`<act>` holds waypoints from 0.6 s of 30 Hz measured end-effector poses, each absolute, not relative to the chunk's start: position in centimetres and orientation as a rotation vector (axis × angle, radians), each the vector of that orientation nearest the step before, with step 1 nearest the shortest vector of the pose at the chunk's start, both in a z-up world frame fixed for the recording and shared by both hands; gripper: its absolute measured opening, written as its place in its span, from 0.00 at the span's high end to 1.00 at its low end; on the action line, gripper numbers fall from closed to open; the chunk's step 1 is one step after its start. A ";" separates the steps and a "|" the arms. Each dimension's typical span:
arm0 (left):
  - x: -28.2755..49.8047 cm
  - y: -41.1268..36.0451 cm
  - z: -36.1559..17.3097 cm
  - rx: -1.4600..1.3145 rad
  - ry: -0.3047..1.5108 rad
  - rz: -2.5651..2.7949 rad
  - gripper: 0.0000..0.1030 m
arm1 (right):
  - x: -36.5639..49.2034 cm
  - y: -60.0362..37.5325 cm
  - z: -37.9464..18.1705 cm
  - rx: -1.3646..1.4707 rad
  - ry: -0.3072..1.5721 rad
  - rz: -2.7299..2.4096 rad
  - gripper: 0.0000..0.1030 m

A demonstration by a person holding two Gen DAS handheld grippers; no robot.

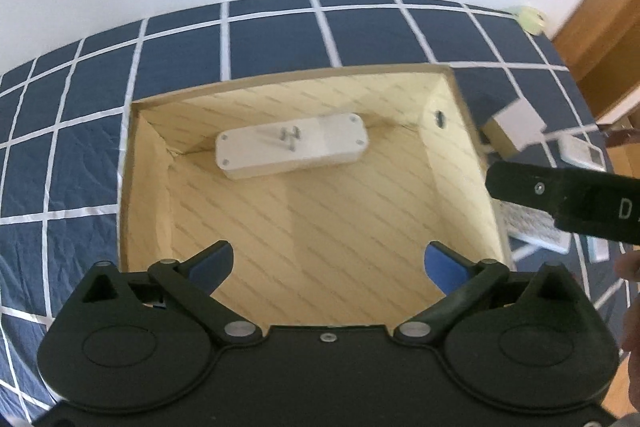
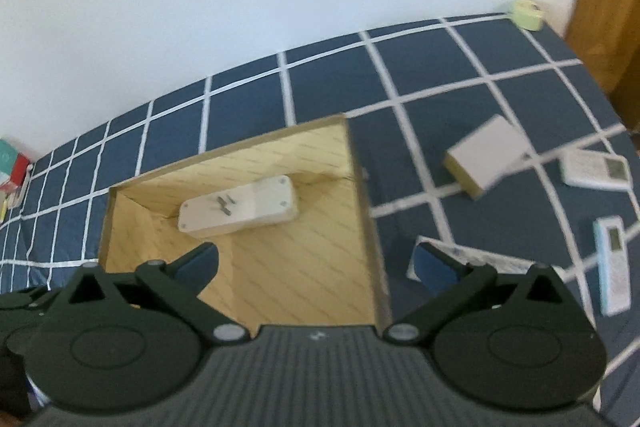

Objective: Organize objects
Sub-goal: 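Move the right gripper to the white TV remote with coloured buttons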

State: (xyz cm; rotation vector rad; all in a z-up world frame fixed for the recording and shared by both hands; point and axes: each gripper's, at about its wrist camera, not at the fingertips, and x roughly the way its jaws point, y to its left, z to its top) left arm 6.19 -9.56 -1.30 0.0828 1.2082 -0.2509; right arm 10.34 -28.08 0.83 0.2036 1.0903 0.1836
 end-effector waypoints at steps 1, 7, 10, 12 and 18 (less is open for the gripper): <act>5.8 -9.9 -1.2 0.088 1.206 -0.263 0.00 | 9.9 -28.6 0.9 0.210 1.088 0.168 0.00; 4.5 -12.4 -0.5 0.134 1.179 -0.342 0.00 | 7.4 -31.9 1.8 0.250 1.063 0.086 0.00; 4.0 -13.9 -0.2 0.151 1.169 -0.379 0.00 | 6.6 -33.6 2.1 0.271 1.056 0.042 0.00; 3.9 -15.0 0.1 0.164 1.161 -0.401 0.00 | 6.2 -34.8 2.3 0.284 1.050 0.019 0.00; 3.9 -18.6 0.4 0.200 1.146 -0.462 0.00 | 5.8 -38.2 2.7 0.324 1.042 -0.049 0.00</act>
